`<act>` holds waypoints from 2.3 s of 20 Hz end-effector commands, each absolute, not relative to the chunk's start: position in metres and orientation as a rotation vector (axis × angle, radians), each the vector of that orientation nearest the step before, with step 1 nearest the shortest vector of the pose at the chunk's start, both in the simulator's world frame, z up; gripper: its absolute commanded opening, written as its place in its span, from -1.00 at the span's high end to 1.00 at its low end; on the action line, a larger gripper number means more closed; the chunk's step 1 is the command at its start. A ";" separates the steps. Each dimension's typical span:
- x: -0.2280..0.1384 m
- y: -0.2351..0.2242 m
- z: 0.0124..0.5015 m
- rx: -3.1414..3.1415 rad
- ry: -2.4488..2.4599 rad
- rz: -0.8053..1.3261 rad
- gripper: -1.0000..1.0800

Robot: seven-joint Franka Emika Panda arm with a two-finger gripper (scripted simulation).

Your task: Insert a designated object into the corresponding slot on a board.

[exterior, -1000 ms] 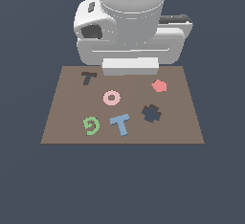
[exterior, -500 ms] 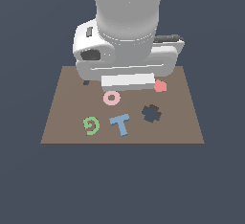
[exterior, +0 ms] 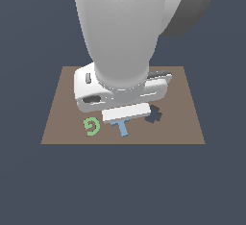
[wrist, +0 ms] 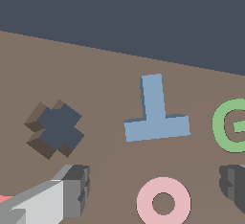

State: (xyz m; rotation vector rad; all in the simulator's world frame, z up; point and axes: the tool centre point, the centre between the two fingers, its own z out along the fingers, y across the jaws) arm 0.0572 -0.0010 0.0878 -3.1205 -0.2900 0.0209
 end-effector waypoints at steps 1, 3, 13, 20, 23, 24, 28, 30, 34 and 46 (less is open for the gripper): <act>0.069 -0.002 0.076 -3.118 -0.341 0.014 -0.92; 0.077 -0.003 0.069 -3.115 -0.372 0.010 -0.92; 0.098 -0.003 0.051 -3.108 -0.456 0.001 -0.92; 0.098 -0.003 0.048 -3.108 -0.459 0.001 -0.92; 0.099 -0.003 0.040 -3.108 -0.461 0.001 -0.92; 0.099 -0.003 0.036 -3.108 -0.461 0.001 -0.92; 0.099 -0.003 0.030 -3.108 -0.461 0.000 -0.92; 0.099 -0.003 0.030 -3.108 -0.461 0.000 1.00; 0.099 -0.003 0.030 -3.108 -0.461 0.000 1.00; 0.098 -0.004 0.033 -3.108 -0.460 0.002 1.00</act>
